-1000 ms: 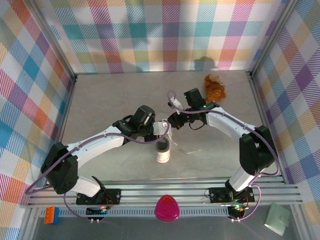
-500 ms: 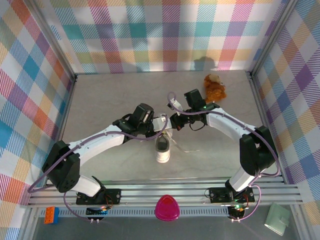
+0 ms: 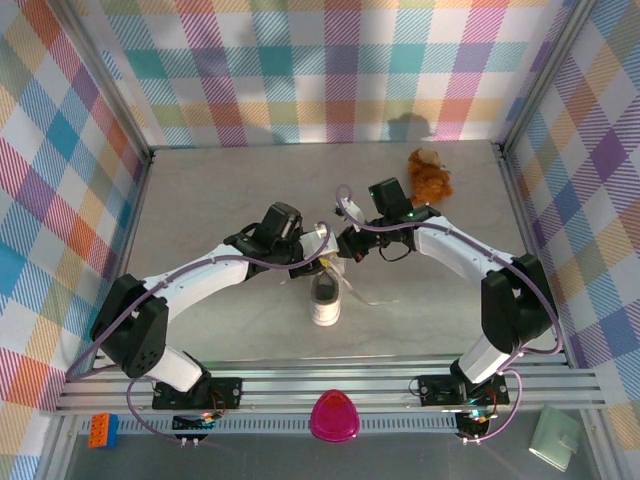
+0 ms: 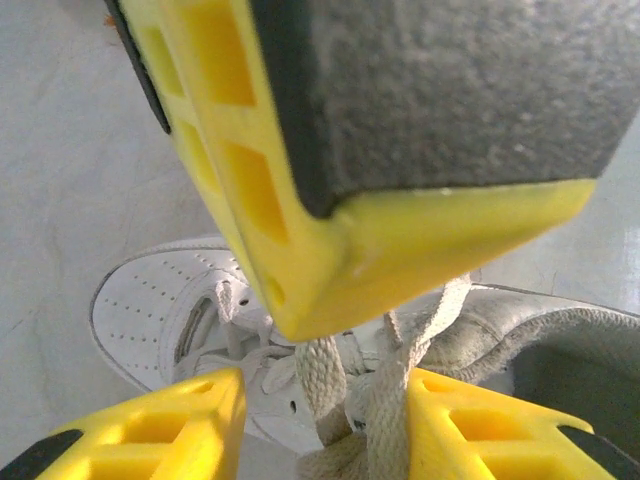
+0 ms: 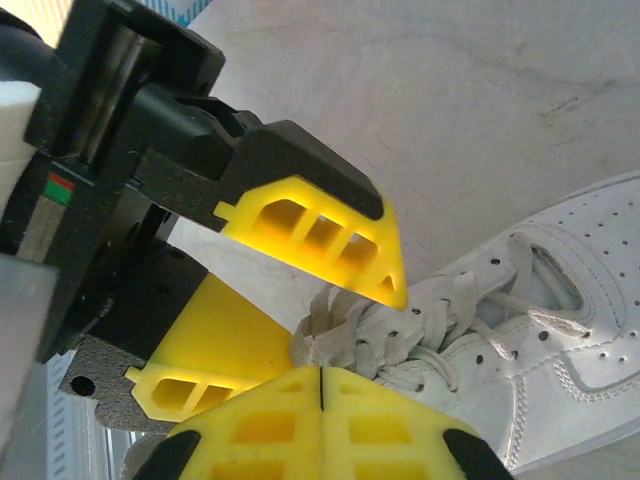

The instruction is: Tie the shoes

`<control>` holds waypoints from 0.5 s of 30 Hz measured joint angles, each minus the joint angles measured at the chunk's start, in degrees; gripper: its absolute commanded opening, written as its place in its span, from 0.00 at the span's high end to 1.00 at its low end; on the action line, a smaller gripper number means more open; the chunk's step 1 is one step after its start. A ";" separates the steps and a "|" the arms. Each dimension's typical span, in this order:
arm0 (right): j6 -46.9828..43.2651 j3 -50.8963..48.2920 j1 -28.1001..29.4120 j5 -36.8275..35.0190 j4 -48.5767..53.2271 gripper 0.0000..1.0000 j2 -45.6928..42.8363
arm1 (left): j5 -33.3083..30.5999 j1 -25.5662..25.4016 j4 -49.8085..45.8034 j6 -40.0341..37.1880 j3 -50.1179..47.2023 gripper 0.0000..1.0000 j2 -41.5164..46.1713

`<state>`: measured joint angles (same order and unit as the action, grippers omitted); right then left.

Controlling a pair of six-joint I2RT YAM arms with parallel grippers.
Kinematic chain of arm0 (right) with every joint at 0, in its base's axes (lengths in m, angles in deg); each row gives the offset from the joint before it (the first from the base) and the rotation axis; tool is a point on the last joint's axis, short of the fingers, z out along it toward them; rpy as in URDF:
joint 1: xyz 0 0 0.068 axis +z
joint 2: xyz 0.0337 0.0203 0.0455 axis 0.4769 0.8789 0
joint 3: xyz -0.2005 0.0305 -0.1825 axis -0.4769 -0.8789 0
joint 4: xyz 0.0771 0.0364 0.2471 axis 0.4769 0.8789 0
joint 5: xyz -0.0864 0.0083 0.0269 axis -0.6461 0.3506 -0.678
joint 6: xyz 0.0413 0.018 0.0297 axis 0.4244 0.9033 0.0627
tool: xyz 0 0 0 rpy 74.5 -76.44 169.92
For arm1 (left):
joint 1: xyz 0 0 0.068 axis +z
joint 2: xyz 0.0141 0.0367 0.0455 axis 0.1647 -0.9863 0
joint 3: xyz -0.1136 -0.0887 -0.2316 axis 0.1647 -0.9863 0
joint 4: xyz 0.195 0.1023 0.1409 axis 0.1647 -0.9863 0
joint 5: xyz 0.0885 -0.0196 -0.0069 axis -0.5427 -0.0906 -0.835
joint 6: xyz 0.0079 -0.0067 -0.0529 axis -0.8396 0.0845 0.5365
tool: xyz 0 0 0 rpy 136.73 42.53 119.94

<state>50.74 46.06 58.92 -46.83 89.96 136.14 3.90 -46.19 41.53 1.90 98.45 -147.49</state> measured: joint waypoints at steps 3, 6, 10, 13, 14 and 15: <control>-0.42 0.00 0.13 0.37 0.37 1.00 0.00 | 0.94 0.31 0.07 0.46 0.00 0.62 -0.13; -0.83 0.00 0.39 0.57 0.85 1.00 0.00 | 1.97 0.66 0.20 1.01 0.00 0.64 -0.37; -1.68 0.00 0.68 0.85 1.55 1.00 0.00 | 3.04 1.25 0.22 1.86 0.00 0.70 -0.39; -2.01 0.00 0.76 1.11 1.66 1.00 0.00 | 3.61 1.29 0.20 2.10 0.00 0.72 -0.39; -2.10 0.00 0.76 1.27 1.66 1.00 0.00 | 3.87 1.29 0.20 2.14 0.00 0.73 -0.39; -2.12 0.00 0.76 1.29 1.66 1.00 0.00 | 4.00 1.29 0.17 2.23 0.00 0.74 -0.39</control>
<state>48.62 46.06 59.69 -45.54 91.62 136.14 7.90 -44.90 41.71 4.12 98.45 -147.88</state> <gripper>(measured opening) 0.059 0.276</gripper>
